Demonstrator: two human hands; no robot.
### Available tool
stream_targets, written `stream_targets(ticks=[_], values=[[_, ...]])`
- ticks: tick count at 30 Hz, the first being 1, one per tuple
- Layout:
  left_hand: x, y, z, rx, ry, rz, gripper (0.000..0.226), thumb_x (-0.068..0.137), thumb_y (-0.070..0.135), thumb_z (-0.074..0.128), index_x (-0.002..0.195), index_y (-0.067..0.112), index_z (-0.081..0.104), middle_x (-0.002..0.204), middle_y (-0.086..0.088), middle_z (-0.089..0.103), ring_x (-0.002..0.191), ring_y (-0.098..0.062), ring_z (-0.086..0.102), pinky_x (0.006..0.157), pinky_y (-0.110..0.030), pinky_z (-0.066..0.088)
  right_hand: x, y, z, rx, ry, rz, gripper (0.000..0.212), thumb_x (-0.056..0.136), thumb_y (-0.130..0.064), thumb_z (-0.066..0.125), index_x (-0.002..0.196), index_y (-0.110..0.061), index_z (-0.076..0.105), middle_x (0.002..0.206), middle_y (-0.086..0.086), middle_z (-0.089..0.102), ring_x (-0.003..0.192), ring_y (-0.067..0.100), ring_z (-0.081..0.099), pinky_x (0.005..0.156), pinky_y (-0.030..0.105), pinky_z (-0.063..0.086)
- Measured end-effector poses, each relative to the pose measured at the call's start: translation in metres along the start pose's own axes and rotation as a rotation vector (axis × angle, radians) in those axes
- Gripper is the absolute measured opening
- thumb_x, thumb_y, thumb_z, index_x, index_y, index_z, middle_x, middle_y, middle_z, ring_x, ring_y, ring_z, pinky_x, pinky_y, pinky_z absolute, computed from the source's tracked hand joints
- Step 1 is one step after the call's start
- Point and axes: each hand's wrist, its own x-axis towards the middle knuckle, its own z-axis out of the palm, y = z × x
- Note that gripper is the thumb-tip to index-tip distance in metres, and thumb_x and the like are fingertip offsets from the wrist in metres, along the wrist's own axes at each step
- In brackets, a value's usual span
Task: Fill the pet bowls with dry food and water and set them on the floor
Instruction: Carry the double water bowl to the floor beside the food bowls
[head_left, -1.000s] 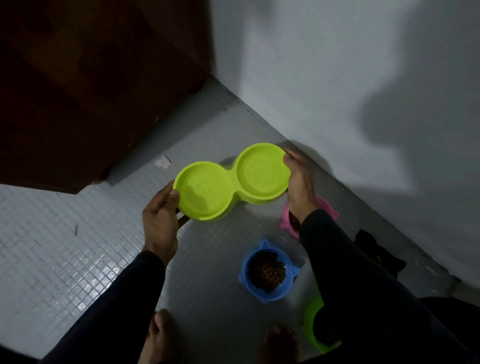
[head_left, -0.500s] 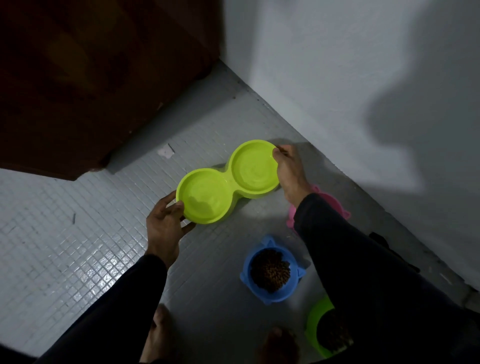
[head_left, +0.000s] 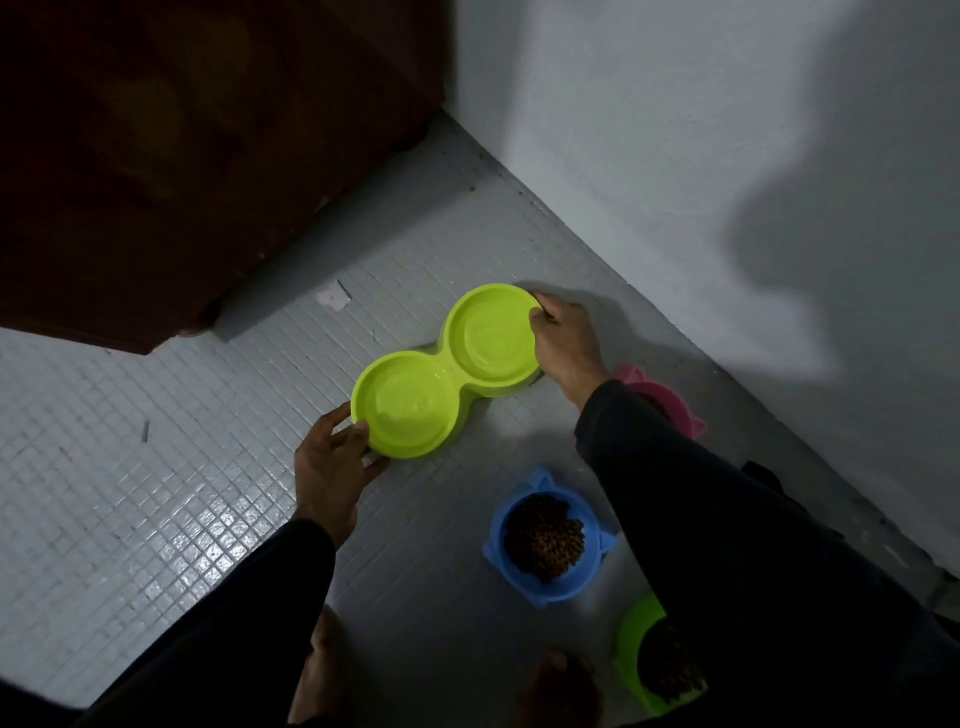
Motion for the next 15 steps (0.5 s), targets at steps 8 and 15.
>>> stream_targets(ticks=[8,15], values=[[0.0049,-0.0017,-0.0013,0.024,-0.008,-0.005,0.024,0.101,-0.001,0.057,0.120,0.013,0.063,0.102,-0.017,0.069,0.093,-0.038,0.067,0.084,-0.048,0.058,-0.0012,0.0046,0.0013,-0.127,-0.022,-0.058,0.045,0.105,-0.016,0.044,0.149,-0.016,0.049,0.151,0.010,0.052,0.137,0.029,0.048,0.113,0.040,0.039],[0.0078,-0.0039,-0.0003,0.061,0.025,-0.030,0.021,0.098,-0.001,0.060,0.111,0.015,0.067,0.106,-0.026,0.068,0.090,-0.038,0.069,0.079,-0.046,0.061,0.0026,0.0057,0.0040,-0.134,-0.014,-0.068,0.037,0.103,-0.015,0.048,0.139,-0.014,0.057,0.136,0.011,0.062,0.124,0.030,0.056,0.100,0.034,0.043]])
